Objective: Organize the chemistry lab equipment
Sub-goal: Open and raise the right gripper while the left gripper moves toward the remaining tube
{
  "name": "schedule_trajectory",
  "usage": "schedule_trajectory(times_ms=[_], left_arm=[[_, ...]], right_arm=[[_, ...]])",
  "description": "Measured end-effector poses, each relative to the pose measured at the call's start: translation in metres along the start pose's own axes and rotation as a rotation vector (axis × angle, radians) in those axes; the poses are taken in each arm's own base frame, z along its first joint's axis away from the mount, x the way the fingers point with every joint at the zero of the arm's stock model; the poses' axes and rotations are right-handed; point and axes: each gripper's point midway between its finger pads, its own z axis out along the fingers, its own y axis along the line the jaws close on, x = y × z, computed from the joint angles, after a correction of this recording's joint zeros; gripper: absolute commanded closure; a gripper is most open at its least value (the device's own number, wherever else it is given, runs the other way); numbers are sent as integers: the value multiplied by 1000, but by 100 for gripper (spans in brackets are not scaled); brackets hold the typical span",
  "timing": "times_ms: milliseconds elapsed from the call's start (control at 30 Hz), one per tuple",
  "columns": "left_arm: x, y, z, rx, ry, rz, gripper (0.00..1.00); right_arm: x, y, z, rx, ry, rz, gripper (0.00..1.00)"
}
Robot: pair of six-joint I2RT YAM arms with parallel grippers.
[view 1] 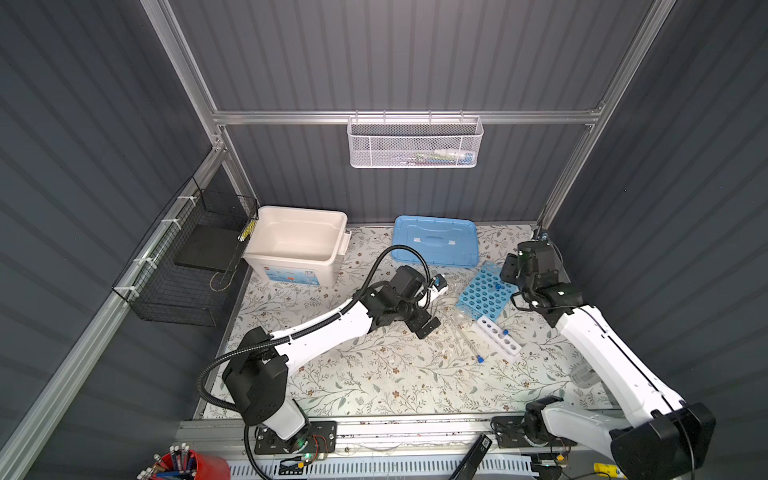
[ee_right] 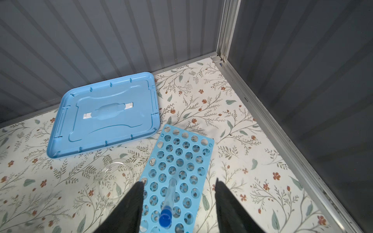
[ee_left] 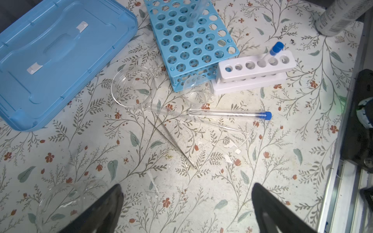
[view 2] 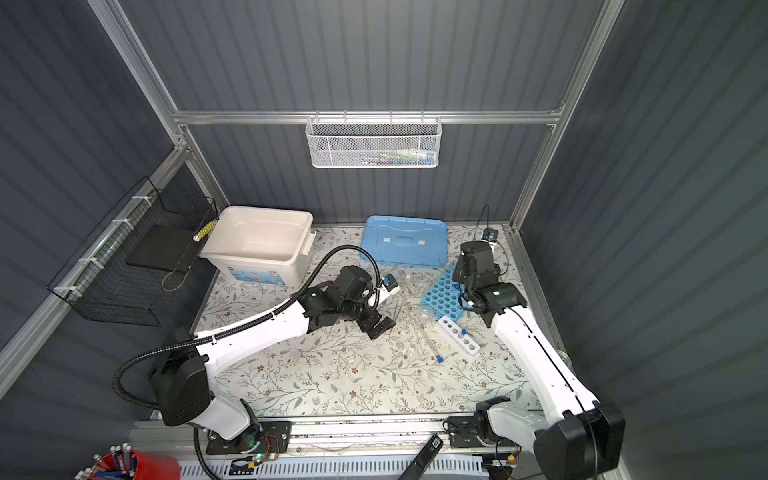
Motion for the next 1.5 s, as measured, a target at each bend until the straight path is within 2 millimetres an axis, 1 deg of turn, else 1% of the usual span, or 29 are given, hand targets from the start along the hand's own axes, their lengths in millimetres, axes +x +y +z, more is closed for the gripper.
schedule_trajectory(times_ms=[67, 133, 233, 300, 400, 500, 567, 633, 733, 800, 900, 967, 1067, 1133, 1267, 1400, 1500], left_arm=[[1, -11, 1, 0, 13, 65, 0], [2, -27, 3, 2, 29, 163, 0], [6, -52, 11, 23, 50, 311, 0], [12, -64, 21, 47, 81, 390, 0], [17, -63, 40, 62, 124, 462, 1], [16, -62, 56, 77, 151, 528, 3], [13, -60, 67, 86, 166, 565, 7], [5, -61, 78, 104, 170, 597, 10], [-6, -64, 90, 127, 160, 631, 13], [-8, -67, 92, 142, 157, 645, 17], [-9, -75, 90, 165, 156, 666, 22], [-12, -81, 89, 176, 146, 680, 23], [-12, -92, 89, 197, 139, 704, 24], [-11, -95, 92, 206, 140, 716, 25], [-10, -103, 111, 230, 148, 749, 26], [-3, -104, 130, 250, 176, 786, 29], [0, -105, 140, 263, 190, 808, 30]], right_arm=[[4, -8, -7, -19, 56, 32, 42], [14, -15, -15, -47, 123, 58, 42], [36, -17, -23, -113, 245, 93, 42], [51, -14, -26, -168, 323, 124, 42], [76, -7, -31, -257, 433, 178, 42], [100, -6, -36, -315, 518, 226, 42], [110, -8, -40, -338, 550, 259, 42], [113, -11, -44, -354, 558, 295, 42], [111, -16, -51, -373, 543, 331, 42], [107, -18, -55, -384, 525, 348, 42], [104, -22, -59, -390, 515, 370, 42], [103, -25, -59, -388, 513, 386, 42], [102, -30, -58, -385, 509, 408, 42], [101, -33, -58, -384, 508, 423, 42], [100, -38, -56, -381, 508, 454, 41], [105, -42, -52, -383, 527, 498, 40], [107, -47, -50, -384, 534, 539, 40]])
